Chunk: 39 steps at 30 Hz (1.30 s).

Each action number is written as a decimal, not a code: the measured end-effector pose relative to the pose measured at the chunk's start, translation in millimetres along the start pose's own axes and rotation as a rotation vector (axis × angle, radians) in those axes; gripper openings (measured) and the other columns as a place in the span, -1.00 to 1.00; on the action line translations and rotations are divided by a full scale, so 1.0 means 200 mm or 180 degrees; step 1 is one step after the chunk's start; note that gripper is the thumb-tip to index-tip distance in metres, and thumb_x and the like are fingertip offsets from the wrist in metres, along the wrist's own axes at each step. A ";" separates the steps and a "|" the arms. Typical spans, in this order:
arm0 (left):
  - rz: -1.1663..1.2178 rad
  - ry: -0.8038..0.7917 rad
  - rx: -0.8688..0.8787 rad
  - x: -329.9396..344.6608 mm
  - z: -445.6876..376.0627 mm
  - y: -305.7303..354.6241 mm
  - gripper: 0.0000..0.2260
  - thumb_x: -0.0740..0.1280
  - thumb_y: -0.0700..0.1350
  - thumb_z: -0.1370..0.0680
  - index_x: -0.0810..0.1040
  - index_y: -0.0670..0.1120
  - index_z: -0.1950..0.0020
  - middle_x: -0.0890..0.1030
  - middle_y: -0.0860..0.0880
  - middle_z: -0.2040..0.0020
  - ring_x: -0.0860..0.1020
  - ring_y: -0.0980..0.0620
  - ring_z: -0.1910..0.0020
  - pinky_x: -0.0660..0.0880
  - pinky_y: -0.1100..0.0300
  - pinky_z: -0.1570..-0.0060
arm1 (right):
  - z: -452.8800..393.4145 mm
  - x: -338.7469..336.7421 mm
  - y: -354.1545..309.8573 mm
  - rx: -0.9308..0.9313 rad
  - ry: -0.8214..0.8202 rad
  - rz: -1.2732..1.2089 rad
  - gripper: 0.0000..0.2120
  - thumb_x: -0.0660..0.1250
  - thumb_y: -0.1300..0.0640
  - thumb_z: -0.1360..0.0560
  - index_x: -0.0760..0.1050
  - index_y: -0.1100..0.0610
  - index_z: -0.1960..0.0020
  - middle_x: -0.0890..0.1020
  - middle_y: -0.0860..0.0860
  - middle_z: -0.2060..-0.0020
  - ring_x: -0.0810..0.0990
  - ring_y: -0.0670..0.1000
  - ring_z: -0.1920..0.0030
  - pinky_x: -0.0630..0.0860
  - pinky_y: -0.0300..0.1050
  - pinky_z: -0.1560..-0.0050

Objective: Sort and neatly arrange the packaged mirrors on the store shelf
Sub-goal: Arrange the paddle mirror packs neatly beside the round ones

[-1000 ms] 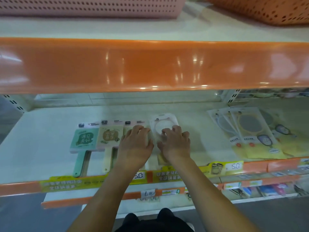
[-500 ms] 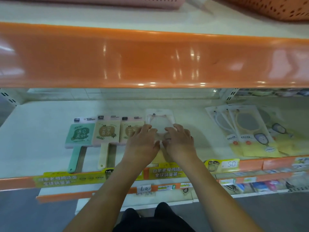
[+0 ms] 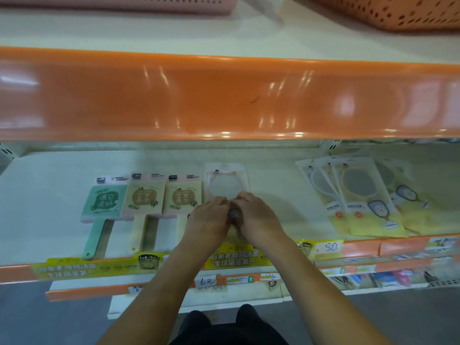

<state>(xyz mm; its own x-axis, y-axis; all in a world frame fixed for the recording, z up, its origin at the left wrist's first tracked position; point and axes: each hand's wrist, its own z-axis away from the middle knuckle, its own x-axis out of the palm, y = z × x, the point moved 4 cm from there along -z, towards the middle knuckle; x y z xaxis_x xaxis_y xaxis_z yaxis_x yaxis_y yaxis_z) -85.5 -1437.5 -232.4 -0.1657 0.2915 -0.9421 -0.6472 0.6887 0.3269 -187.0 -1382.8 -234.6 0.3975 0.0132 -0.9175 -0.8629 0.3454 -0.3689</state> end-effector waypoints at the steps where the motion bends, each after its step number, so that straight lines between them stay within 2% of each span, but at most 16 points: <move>1: -0.0006 0.0040 0.0003 0.00 0.01 0.00 -0.76 0.19 -0.06 -0.55 0.49 0.04 -0.20 0.48 0.06 -0.17 0.50 0.01 -0.08 0.26 0.20 0.10 | 0.00 0.00 0.01 -0.0025 -0.0012 0.0052 -0.68 0.32 0.11 -0.51 0.49 0.02 -0.26 0.43 -0.05 -0.23 0.45 0.09 -0.20 0.46 -0.01 -0.08; 4: 0.0028 0.0122 -0.0011 0.02 0.03 0.01 -0.78 0.22 -0.07 -0.54 0.52 0.01 -0.17 0.49 0.05 -0.12 0.51 0.00 0.00 0.27 0.21 0.17 | 0.01 0.00 0.01 -0.0073 -0.0038 0.0157 -0.66 0.33 0.11 -0.50 0.47 0.00 -0.27 0.42 -0.07 -0.23 0.46 0.08 -0.20 0.41 -0.05 -0.04; 8: 0.0009 0.0157 -0.0035 0.02 0.04 0.03 -0.79 0.23 -0.09 -0.53 0.54 -0.02 -0.14 0.50 0.03 -0.09 0.52 -0.02 0.03 0.34 0.18 0.20 | 0.02 -0.01 0.02 -0.0146 -0.0019 0.0176 -0.65 0.32 0.12 -0.52 0.46 0.02 -0.30 0.41 -0.05 -0.27 0.45 0.08 -0.23 0.41 -0.04 -0.09; 11: 0.0078 0.0009 -0.0134 -0.02 0.03 0.04 -0.80 0.23 -0.08 -0.51 0.55 -0.01 -0.09 0.49 0.04 -0.08 0.54 -0.05 0.02 0.44 0.12 0.15 | 0.02 -0.03 0.03 -0.0230 -0.0085 0.0074 -0.61 0.33 0.15 -0.48 0.46 0.00 -0.30 0.42 -0.06 -0.25 0.44 0.09 -0.23 0.44 -0.01 -0.10; 14: -0.0048 -0.0264 -0.0275 -0.06 0.00 0.06 -0.83 0.19 -0.02 -0.52 0.53 -0.01 -0.01 0.50 0.00 -0.03 0.56 -0.09 0.02 0.50 0.05 0.11 | 0.04 -0.07 0.06 -0.0338 -0.0290 -0.0374 -0.61 0.21 0.11 -0.44 0.51 -0.04 -0.24 0.50 -0.05 -0.22 0.49 0.08 -0.21 0.48 0.03 -0.14; 16: -0.0133 -0.0299 -0.0397 -0.10 -0.01 0.08 -0.79 0.19 0.03 -0.54 0.53 -0.03 -0.04 0.52 -0.02 -0.05 0.57 -0.11 -0.03 0.50 0.03 0.04 | 0.06 -0.10 0.13 -0.0236 -0.0326 -0.0484 -0.64 0.21 0.14 -0.45 0.52 -0.02 -0.22 0.54 -0.01 -0.21 0.51 0.09 -0.20 0.47 0.03 -0.16; 18: -0.0081 -0.0212 -0.0482 -0.13 -0.02 0.14 -0.75 0.21 0.04 -0.56 0.53 -0.02 -0.16 0.51 -0.01 -0.16 0.54 -0.10 -0.12 0.48 0.03 -0.06 | 0.09 -0.14 0.22 -0.0051 -0.0130 -0.0389 -0.69 0.25 0.08 -0.50 0.53 -0.03 -0.23 0.52 -0.03 -0.24 0.50 0.08 -0.23 0.45 0.01 -0.20; 22: -0.0075 -0.0004 -0.0110 -0.11 -0.08 0.34 -0.65 0.18 0.07 -0.60 0.42 0.05 -0.36 0.38 0.06 -0.38 0.45 -0.01 -0.28 0.37 0.10 -0.21 | 0.18 -0.24 0.45 0.0404 0.0293 -0.0331 -0.69 0.26 -0.03 -0.55 0.49 -0.07 -0.28 0.43 -0.08 -0.33 0.41 0.04 -0.31 0.35 -0.03 -0.27; 26: 0.0047 0.0023 0.0131 0.01 -0.15 0.53 -0.63 0.17 0.08 -0.60 0.37 0.07 -0.40 0.33 0.07 -0.43 0.44 -0.01 -0.30 0.38 0.08 -0.21 | 0.29 -0.33 0.65 0.0705 0.0630 -0.0270 -0.69 0.29 -0.03 -0.53 0.52 -0.01 -0.25 0.46 -0.03 -0.29 0.43 0.10 -0.27 0.38 0.00 -0.24; 31: 0.0038 -0.0149 0.0441 0.14 -0.23 0.80 -0.58 0.18 0.09 -0.59 0.31 0.08 -0.45 0.29 0.04 -0.46 0.37 -0.02 -0.36 0.35 0.07 -0.27 | 0.44 -0.42 0.87 0.1161 0.1276 -0.0370 -0.63 0.19 -0.06 -0.38 0.64 0.04 -0.04 0.57 0.04 -0.14 0.55 0.23 -0.09 0.51 0.08 -0.09; 32: 0.0055 -0.0199 0.0468 0.16 -0.24 0.84 -0.57 0.18 0.09 -0.59 0.29 0.08 -0.45 0.27 0.04 -0.47 0.35 -0.01 -0.38 0.34 0.06 -0.28 | 0.45 -0.44 0.92 0.1238 0.1331 -0.0334 -0.64 0.19 -0.07 -0.39 0.63 0.03 -0.04 0.57 0.05 -0.15 0.54 0.25 -0.10 0.52 0.09 -0.09; 34: 0.0099 -0.0216 0.0529 0.18 -0.26 0.92 -0.55 0.19 0.09 -0.58 0.27 0.08 -0.47 0.26 0.04 -0.47 0.33 -0.01 -0.38 0.34 0.07 -0.28 | 0.48 -0.49 1.00 0.1402 0.1367 -0.0194 -0.69 0.32 -0.06 -0.42 0.62 0.03 -0.10 0.51 0.07 -0.25 0.46 0.27 -0.21 0.48 0.12 -0.14; 36: 0.0075 -0.0164 0.0606 0.20 -0.28 0.98 -0.55 0.19 0.09 -0.58 0.27 0.08 -0.46 0.28 0.04 -0.45 0.35 -0.01 -0.36 0.34 0.08 -0.24 | 0.50 -0.52 1.06 0.1553 0.1509 -0.0074 -0.65 0.42 -0.03 -0.41 0.59 0.02 -0.17 0.42 0.11 -0.35 0.36 0.29 -0.32 0.43 0.19 -0.17; 39: 0.0073 -0.0143 0.0657 0.22 -0.31 1.06 -0.56 0.20 0.07 -0.57 0.27 0.09 -0.45 0.30 0.05 -0.43 0.37 -0.01 -0.34 0.34 0.10 -0.20 | 0.50 -0.53 1.14 0.1650 0.1622 -0.0069 -0.57 0.43 -0.01 -0.40 0.53 0.00 -0.25 0.32 0.17 -0.41 0.25 0.35 -0.40 0.35 0.25 -0.27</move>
<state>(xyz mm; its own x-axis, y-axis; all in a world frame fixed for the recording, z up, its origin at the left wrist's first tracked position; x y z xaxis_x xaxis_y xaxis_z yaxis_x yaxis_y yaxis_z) -275.2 -1319.6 -209.1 -0.1421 0.3347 -0.9315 -0.4767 0.8016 0.3608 -394.7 -1211.5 -205.6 0.1091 -0.3938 -0.9127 -0.5475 0.7426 -0.3858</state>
